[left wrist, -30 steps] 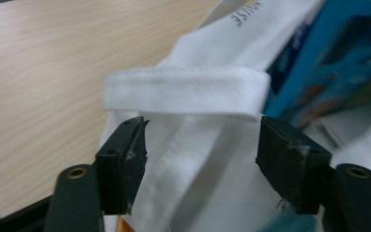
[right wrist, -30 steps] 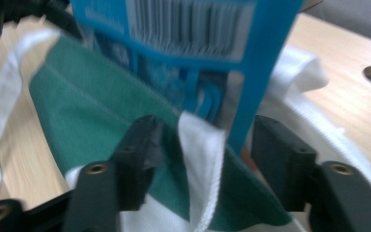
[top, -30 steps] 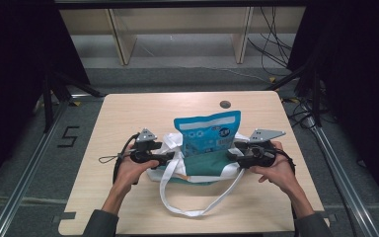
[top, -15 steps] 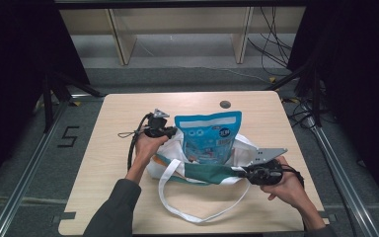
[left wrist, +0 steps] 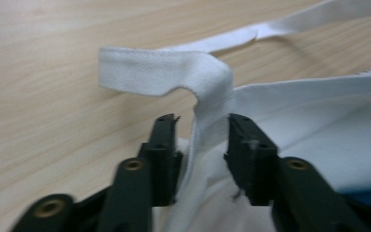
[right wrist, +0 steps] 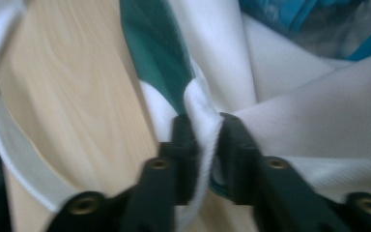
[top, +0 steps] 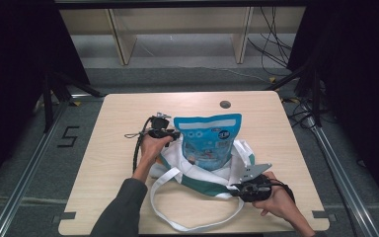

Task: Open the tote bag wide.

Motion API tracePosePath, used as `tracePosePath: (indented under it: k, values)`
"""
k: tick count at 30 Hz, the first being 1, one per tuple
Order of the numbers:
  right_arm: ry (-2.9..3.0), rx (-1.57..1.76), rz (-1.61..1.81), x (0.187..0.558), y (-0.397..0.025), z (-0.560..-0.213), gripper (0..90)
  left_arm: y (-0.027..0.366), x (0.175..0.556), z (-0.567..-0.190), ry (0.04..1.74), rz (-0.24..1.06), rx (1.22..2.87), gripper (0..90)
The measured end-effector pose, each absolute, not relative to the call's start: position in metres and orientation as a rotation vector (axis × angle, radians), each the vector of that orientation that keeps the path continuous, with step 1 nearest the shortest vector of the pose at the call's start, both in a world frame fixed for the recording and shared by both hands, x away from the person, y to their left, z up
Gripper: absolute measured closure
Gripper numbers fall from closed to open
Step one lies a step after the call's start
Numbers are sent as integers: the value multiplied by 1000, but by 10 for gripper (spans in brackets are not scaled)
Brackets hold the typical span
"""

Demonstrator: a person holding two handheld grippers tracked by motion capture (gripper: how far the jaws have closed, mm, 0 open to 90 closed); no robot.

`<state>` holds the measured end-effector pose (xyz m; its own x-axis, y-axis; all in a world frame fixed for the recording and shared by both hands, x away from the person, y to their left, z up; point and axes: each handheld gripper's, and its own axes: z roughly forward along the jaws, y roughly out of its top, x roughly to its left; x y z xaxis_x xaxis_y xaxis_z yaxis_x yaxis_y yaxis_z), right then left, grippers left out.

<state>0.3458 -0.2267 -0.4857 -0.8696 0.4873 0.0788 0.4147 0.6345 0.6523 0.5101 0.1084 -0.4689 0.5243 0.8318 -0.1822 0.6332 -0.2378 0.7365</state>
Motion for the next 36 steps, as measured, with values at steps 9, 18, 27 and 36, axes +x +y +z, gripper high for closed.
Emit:
tracePosePath:
  k: [9,18,27,36]
  values:
    - [2401,822,1396,347,-257,-412,486,127,433,-421,1016,380,1946,487]
    - [2283,929,1214,381,-258,-409,479,137,359,-452,1111,248,1863,353]
    - [2282,1013,1180,400,-250,-417,473,136,361,-478,1196,74,1825,296]
    - [2315,984,1121,417,-240,-424,632,129,351,-479,975,192,1977,780]
